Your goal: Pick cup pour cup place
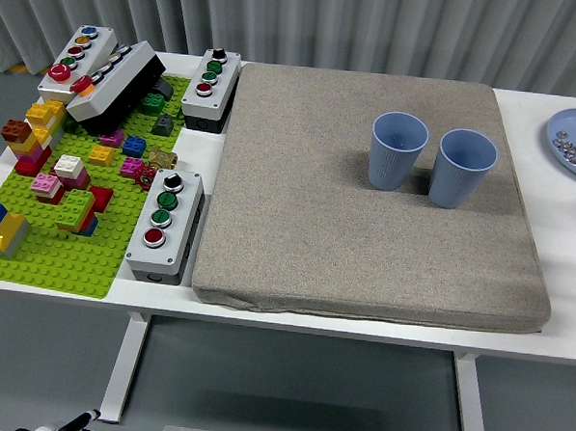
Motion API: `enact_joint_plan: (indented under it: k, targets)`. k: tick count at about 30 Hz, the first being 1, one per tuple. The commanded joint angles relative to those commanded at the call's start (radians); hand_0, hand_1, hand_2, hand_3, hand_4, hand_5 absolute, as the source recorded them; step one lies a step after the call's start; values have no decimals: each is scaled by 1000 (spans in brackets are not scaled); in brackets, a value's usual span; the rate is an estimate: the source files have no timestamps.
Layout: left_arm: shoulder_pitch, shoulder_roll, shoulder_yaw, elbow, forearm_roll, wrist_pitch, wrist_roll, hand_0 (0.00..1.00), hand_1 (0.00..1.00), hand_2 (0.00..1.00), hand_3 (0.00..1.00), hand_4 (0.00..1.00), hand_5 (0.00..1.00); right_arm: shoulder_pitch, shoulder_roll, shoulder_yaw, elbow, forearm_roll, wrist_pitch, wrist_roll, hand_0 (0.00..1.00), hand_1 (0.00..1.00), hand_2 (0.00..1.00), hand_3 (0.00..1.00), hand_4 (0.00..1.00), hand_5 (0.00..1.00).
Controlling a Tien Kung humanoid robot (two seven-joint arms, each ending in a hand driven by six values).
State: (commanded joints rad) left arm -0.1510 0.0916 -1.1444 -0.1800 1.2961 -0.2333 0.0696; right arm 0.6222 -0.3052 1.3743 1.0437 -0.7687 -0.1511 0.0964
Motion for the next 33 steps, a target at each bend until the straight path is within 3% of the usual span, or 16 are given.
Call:
enact_joint_plan:
  k: [18, 33]
  targets:
    - [5, 0, 14, 0, -26, 7, -6, 843, 855, 875, 801, 634, 998, 7, 16, 1, -6, -15, -3, 8, 963, 862, 900, 888, 756, 971]
    - [34, -9, -33, 0, -51, 32, 1, 819, 860, 883, 804, 632, 998, 8, 36, -30, -4, -12, 3, 5, 960, 863, 902, 890, 756, 966]
